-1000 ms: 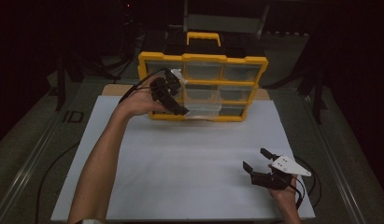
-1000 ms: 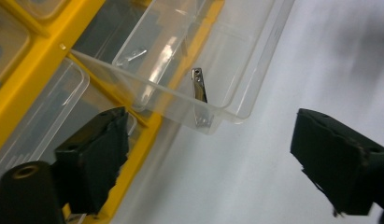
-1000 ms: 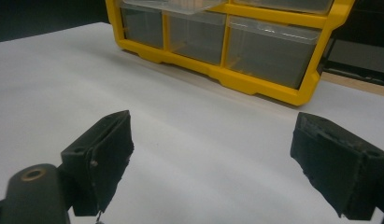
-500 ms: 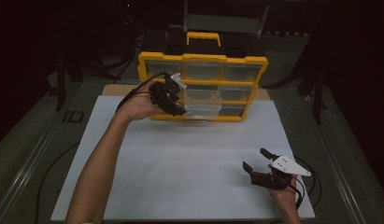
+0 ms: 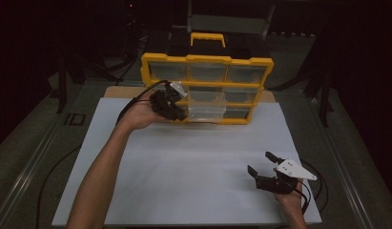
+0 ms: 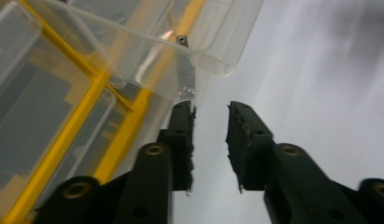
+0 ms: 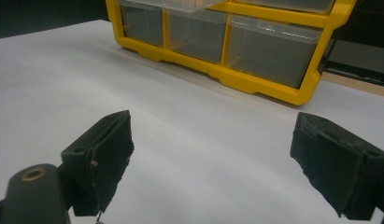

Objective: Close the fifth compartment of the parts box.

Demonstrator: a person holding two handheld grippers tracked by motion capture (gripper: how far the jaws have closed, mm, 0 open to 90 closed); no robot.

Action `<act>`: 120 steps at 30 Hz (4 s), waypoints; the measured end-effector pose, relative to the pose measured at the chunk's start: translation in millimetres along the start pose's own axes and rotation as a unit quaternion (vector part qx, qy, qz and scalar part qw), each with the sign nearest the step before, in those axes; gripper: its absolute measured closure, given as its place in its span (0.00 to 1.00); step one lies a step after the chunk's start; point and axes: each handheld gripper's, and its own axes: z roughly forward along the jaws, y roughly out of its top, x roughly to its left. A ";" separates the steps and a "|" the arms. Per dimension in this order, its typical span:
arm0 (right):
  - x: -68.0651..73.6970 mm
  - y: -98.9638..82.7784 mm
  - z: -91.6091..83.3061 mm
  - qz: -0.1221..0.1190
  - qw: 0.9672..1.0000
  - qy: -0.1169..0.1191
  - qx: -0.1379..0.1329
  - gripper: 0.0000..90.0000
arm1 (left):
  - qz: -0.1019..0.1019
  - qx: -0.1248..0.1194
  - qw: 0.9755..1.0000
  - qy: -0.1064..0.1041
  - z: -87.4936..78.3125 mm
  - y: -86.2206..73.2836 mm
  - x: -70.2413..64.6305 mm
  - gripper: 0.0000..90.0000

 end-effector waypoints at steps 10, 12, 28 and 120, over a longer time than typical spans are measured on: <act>0.4 0.1 0.0 -0.001 1.000 -0.001 0.001 0.14 | 0.016 -0.005 1.000 0.009 7.6 -1.0 -8.5 1.00; 0.3 0.1 -0.1 -0.001 1.000 0.000 0.001 0.14 | 0.020 -0.006 1.000 0.011 10.6 1.5 -12.4 1.00; 0.2 0.2 -0.3 0.000 1.000 -0.002 0.000 0.14 | 0.030 0.006 0.999 0.031 24.6 10.3 -17.9 1.00; -3.0 -1.2 3.9 -0.001 1.000 0.001 0.004 0.14 | -0.009 -0.014 0.997 0.081 52.7 33.3 -2.8 1.00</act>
